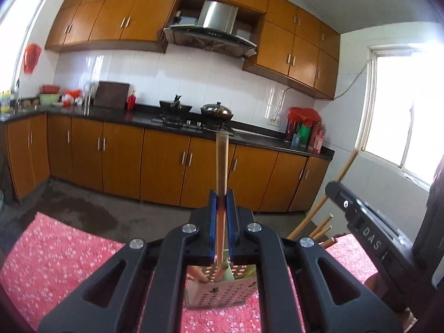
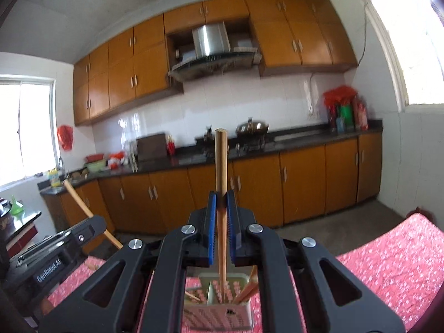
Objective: Organize utensils
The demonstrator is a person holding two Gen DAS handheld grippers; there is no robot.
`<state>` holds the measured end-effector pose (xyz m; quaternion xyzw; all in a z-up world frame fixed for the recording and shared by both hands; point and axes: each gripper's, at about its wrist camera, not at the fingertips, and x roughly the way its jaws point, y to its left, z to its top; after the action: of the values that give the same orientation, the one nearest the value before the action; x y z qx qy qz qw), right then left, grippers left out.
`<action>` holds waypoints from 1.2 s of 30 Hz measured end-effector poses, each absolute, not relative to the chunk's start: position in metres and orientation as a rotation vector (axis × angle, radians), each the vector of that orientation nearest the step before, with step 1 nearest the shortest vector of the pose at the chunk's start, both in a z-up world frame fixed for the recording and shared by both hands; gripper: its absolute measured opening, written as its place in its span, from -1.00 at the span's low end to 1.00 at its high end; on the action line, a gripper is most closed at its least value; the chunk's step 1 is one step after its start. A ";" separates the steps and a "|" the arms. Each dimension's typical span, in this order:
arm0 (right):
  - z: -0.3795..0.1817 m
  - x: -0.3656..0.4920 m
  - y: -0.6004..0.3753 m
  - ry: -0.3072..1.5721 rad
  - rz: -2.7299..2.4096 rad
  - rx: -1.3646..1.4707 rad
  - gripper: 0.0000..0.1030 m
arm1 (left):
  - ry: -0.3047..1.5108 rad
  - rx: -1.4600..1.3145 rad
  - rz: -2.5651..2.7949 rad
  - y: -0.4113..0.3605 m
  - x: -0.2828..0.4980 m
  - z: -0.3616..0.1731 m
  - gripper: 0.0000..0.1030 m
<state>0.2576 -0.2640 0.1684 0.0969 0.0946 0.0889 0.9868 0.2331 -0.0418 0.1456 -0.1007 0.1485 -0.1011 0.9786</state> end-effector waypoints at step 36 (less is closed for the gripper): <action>0.070 0.064 -0.261 0.279 0.058 0.003 0.97 | 0.264 0.030 -0.004 -0.010 0.015 0.044 0.92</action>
<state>0.0645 -0.2607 0.0701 0.0017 0.1391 0.0288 0.9899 0.0151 -0.0095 0.0442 0.0150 0.1314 -0.0019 0.9912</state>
